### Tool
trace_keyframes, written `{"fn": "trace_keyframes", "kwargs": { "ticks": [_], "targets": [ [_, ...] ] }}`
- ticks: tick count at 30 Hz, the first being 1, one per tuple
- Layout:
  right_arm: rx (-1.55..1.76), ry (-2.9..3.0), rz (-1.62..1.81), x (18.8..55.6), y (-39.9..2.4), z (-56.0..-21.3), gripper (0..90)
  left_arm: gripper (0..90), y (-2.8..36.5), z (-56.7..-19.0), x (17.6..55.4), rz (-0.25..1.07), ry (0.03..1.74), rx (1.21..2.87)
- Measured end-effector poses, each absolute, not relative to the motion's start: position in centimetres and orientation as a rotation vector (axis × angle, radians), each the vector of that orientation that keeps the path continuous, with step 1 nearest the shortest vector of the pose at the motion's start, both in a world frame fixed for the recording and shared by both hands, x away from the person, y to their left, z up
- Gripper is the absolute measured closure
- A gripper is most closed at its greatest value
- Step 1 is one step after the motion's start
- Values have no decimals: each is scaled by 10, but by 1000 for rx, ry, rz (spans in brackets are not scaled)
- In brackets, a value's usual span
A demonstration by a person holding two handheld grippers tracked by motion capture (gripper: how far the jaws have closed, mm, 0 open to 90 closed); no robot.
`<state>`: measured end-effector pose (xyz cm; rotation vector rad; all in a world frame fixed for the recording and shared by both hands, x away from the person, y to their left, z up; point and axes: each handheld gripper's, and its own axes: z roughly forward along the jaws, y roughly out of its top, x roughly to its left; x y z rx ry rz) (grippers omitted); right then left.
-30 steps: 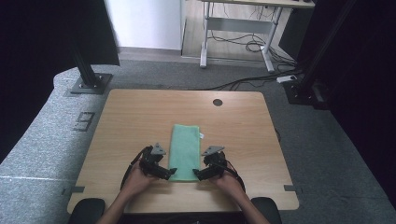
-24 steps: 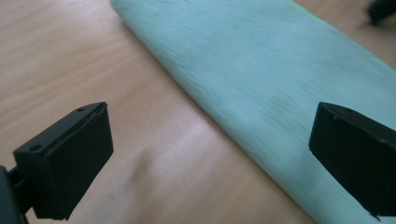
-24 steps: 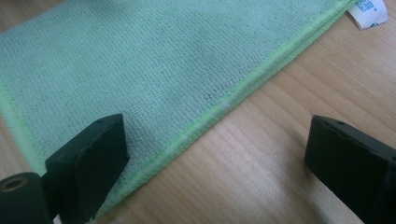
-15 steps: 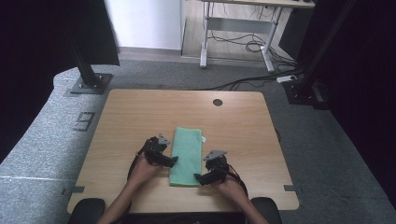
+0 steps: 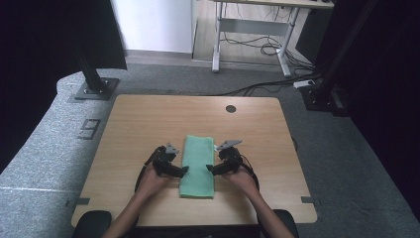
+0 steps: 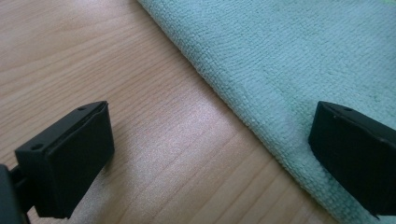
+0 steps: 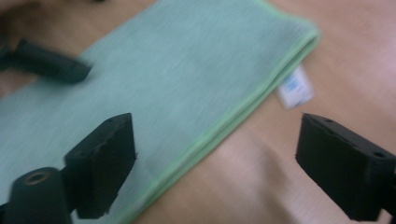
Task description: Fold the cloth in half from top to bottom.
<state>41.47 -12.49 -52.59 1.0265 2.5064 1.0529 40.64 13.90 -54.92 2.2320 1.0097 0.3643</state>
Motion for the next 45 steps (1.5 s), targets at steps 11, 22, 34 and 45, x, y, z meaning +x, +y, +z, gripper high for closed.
{"fn": "trace_keyframes", "kwargs": {
  "ticks": [11,22,34,45],
  "targets": [
    [1071,2455,1035,472,-114,-513,373,0,139,-549,406,363,1012,2231],
    [1118,2467,973,511,-106,-523,490,0,139,-549,406,363,1013,2230],
    [1104,2492,962,519,-108,-537,523,0,139,-549,406,362,1015,2230],
    [1024,2569,971,514,-102,-534,827,0,138,-549,406,365,1023,2223]
  ]
}}
